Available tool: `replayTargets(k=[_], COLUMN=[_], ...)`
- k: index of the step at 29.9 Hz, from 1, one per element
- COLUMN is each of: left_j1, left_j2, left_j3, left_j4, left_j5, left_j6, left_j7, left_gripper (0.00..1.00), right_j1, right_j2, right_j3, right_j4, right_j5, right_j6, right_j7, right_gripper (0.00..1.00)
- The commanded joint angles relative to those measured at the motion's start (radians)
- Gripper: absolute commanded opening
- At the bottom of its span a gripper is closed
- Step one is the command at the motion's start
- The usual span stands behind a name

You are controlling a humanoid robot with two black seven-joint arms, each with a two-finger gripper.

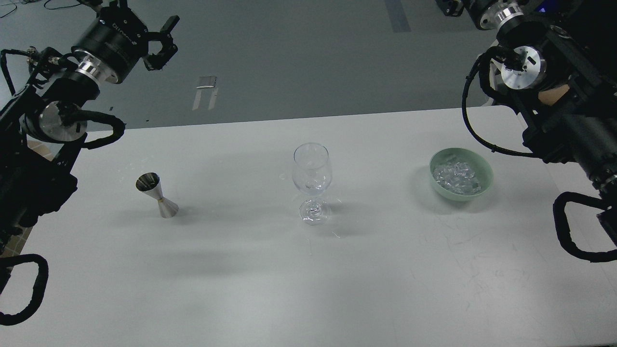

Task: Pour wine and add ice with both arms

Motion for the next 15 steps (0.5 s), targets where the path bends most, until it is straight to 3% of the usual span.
replayTargets(k=[1,15], left_j1=[0.004,0.028], left_j2=[-0.006,0.003], left_j3=[-0.016,-0.03], left_j4=[0.029,0.018], left_j5=[-0.001,-0.009], left_j6=[-0.003,-0.015], left_j7=[0.01,-0.023], left_gripper=[0.99,0.99], right_j1=[0.003,-0.023], right_j2=[0.002,0.064], right_j3=[-0.003,-0.011], right_j4=[-0.003,-0.003], right_j5=[0.0,-0.005], right_j6=[-0.001,0.002], right_j7=[-0.013,-0.013], right_gripper=[1.0,1.0])
